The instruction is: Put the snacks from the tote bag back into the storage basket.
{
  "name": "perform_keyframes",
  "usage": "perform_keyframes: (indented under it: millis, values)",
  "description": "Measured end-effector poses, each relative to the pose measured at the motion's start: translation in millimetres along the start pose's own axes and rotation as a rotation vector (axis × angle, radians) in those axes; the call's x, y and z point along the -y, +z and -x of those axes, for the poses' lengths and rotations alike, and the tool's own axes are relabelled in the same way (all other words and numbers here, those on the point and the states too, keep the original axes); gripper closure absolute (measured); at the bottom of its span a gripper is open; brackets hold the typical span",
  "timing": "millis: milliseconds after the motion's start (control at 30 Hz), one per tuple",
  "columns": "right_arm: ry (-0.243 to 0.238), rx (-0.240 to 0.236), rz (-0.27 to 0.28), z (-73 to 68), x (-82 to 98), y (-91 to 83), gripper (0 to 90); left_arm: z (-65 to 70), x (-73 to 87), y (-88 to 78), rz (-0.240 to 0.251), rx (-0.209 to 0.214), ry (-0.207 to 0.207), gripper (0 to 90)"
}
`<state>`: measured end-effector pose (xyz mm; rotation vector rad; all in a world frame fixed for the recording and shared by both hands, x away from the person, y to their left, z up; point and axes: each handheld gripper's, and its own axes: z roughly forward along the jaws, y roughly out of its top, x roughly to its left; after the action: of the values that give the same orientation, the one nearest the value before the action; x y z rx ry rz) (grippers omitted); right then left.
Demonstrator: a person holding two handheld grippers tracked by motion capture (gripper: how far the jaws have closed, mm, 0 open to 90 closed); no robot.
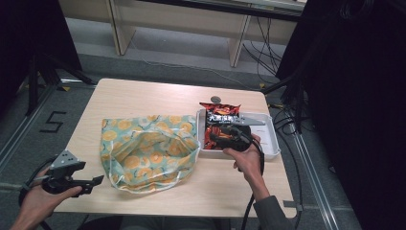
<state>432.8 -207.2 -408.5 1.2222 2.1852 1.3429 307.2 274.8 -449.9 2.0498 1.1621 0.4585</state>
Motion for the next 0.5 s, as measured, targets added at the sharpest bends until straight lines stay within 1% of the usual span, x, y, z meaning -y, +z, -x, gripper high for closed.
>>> perform_keyframes:
  millis: [33,67,100,133,167,200,233,267,300,333,367,400,433,467,500]
  values:
    - [-0.006,-0.003,-0.015,-1.2,1.6,-0.6,39.6,-0.1,-0.4,-0.3,-0.007,0.003,0.004,17.7]
    - [-0.027,-0.008,-0.016,-1.6,5.1,0.2,39.6,-1.6,-0.7,-1.2,-0.028,0.011,0.02,17.6]
    - [-0.041,0.001,-0.023,-2.7,8.1,0.3,39.4,-1.4,-0.5,-1.0,-0.027,0.01,0.019,17.4]
    - [-0.041,0.008,-0.033,-3.9,10.2,0.1,39.4,-0.4,0.2,0.3,-0.008,0.008,0.005,17.4]
    - [-0.048,0.001,-0.025,-5.3,14.0,0.4,39.3,-0.6,0.0,0.2,-0.012,0.011,0.001,17.4]
    - [-0.001,-0.005,-0.044,-10.5,16.7,-2.0,39.2,-0.4,0.3,0.5,-0.005,0.006,-0.001,17.4]
    - [-0.015,-0.013,-0.038,-11.6,19.5,-2.5,39.1,-0.4,0.3,0.7,-0.003,0.003,-0.002,17.4]
    - [-0.045,-0.017,-0.036,-11.3,21.6,-3.9,39.1,-1.6,-0.4,-0.8,-0.027,0.001,0.017,17.4]
    - [-0.026,-0.029,-0.04,-15.1,24.0,-5.6,38.9,-1.5,-0.7,-1.2,-0.038,-0.004,0.026,17.4]
    - [-0.024,-0.037,-0.043,-17.8,26.7,-7.5,38.7,1.8,0.0,2.1,-0.003,0.0,-0.012,17.5]
    - [-0.044,-0.042,-0.035,-18.1,29.4,-8.0,38.4,1.4,-0.4,1.4,-0.017,0.001,0.015,18.0]
    - [-0.039,-0.055,-0.043,-20.7,32.1,-9.2,37.8,2.7,-0.1,2.3,-0.01,0.002,0.015,19.6]
    - [-0.039,-0.06,-0.05,-22.8,34.7,-9.9,37.2,3.0,-0.5,1.6,-0.024,0.001,0.029,19.9]
    - [-0.036,-0.061,-0.064,-25.0,36.3,-12.0,36.9,4.7,0.4,4.3,0.007,0.008,0.014,19.6]
    - [-0.041,-0.071,-0.055,-26.4,38.2,-12.4,36.5,4.8,-0.7,3.2,-0.02,0.01,0.025,19.3]
